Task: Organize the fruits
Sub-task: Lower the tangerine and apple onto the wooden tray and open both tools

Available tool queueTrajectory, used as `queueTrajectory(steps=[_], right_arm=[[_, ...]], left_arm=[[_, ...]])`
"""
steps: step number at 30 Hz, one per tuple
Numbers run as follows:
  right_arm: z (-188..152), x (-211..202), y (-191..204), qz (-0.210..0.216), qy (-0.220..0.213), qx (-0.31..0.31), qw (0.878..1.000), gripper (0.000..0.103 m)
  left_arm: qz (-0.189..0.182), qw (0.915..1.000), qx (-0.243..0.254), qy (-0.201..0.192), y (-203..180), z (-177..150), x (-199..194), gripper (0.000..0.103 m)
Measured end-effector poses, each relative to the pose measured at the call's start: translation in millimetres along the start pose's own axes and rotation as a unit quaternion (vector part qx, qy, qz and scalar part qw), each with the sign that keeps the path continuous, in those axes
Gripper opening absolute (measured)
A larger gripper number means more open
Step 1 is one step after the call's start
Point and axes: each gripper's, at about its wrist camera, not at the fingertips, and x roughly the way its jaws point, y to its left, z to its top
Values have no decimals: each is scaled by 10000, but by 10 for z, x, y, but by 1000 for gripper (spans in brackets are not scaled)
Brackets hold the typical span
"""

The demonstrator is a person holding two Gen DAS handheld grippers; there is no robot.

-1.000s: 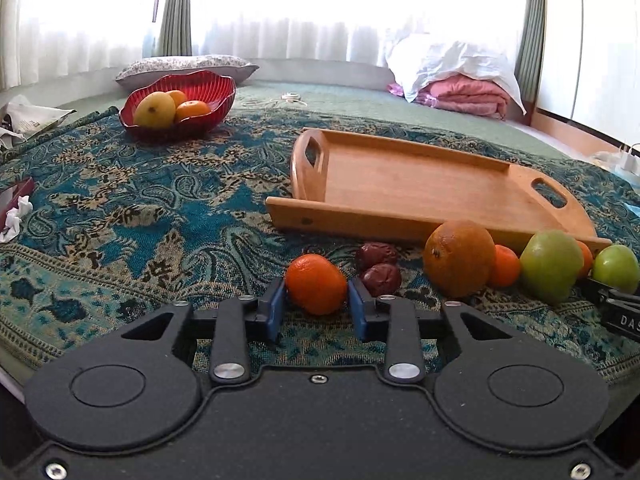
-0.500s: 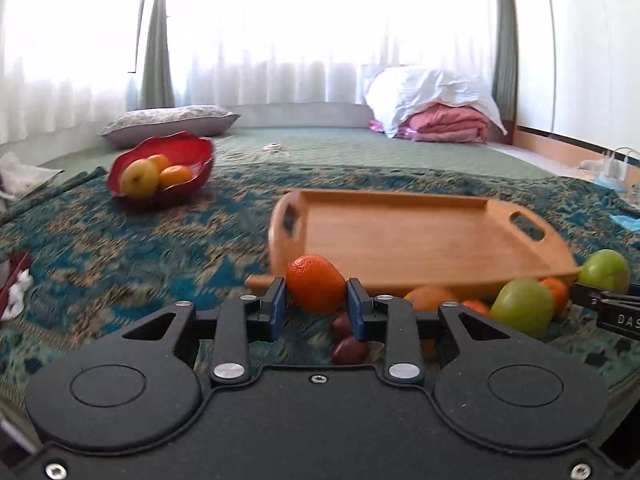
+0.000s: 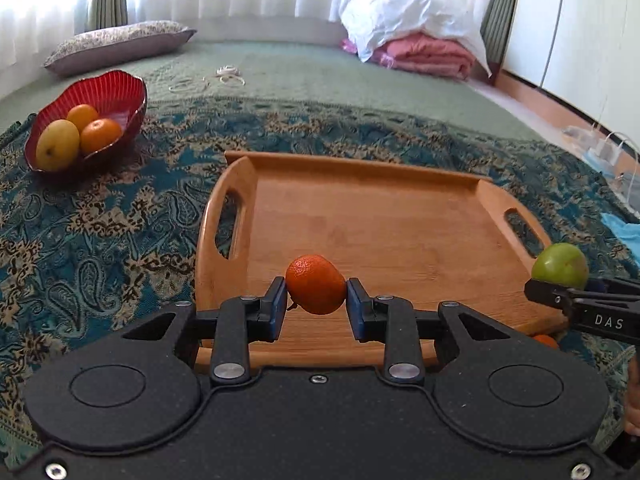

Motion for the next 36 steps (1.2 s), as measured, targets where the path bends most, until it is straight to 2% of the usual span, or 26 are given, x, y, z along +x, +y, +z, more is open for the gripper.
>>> queueTrajectory(steps=[8, 27, 29, 30, 33, 36], right_arm=[[25, 176, 46, 3, 176, -210, 9996, 60], [-14, 238, 24, 79, 204, -38, 9998, 60], [-16, 236, 23, 72, 202, -19, 9998, 61], [-20, 233, 25, 72, 204, -13, 9998, 66], [-41, 209, 34, 66, 158, -38, 9998, 75], [-63, 147, 37, 85, 33, -87, 9999, 81]], left_arm=[[87, 9995, 196, 235, -47, -56, 269, 30], [138, 9991, 285, 275, -49, -103, 335, 30], [133, 9992, 250, 277, -43, -103, 334, 31], [127, 9993, 227, 274, -38, -104, 331, 31], [111, 9994, 173, 272, -16, -110, 325, 45], [128, 9996, 153, 221, 3, -137, 286, 51]])
